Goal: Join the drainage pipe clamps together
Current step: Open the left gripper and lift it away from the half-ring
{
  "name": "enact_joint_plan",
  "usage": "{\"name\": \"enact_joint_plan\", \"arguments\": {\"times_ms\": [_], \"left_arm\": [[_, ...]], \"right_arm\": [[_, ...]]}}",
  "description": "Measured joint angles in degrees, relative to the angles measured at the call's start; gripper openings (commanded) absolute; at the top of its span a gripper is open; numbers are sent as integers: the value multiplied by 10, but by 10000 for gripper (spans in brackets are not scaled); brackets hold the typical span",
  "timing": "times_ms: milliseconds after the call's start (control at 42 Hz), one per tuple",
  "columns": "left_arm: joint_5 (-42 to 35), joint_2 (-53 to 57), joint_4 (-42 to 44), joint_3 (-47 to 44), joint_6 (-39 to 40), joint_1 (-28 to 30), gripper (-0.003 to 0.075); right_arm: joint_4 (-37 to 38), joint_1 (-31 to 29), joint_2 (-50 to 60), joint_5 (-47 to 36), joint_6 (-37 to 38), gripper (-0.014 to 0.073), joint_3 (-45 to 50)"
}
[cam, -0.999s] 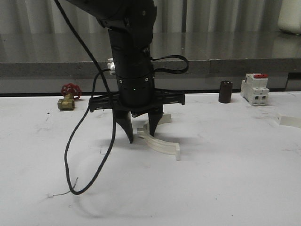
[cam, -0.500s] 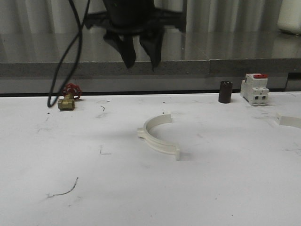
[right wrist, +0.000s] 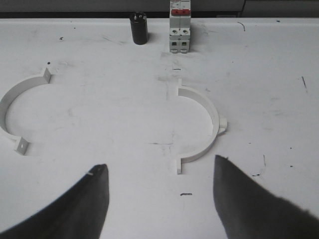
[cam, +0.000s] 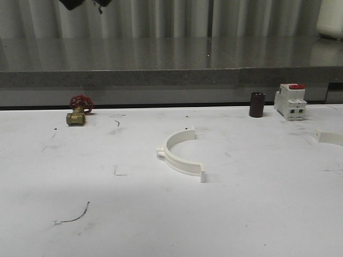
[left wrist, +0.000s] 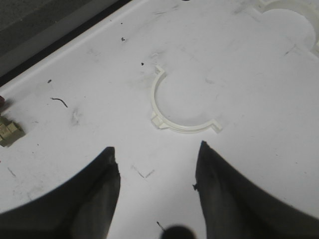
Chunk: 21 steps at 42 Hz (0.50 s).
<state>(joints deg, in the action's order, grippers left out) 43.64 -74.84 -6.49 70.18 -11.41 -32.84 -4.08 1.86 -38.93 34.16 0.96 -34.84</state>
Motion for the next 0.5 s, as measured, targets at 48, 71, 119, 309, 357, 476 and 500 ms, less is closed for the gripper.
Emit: {"name": "enact_joint_plan", "arguments": {"times_ms": [48,71,119,309,357,476,500], "left_arm": [[-4,35,-4,-30,0,0,345],[-6,50,-5,-43,0,0,345],[-8,84,-6,-73,0,0,345],[-21,211,-8,-179,11,0,345],[-27,237,-8,-200,22,0,346],[-38,310,-8,-254,50,0,345],[-40,321,-8,-262,51,0,345]], "right_arm": [[0,0,0,0,0,481,0],[0,0,0,0,0,481,0],[0,0,0,0,0,481,0],[0,0,0,0,0,481,0],[0,0,0,0,0,481,0],[0,0,0,0,0,481,0],[0,0,0,0,0,481,0]]}}
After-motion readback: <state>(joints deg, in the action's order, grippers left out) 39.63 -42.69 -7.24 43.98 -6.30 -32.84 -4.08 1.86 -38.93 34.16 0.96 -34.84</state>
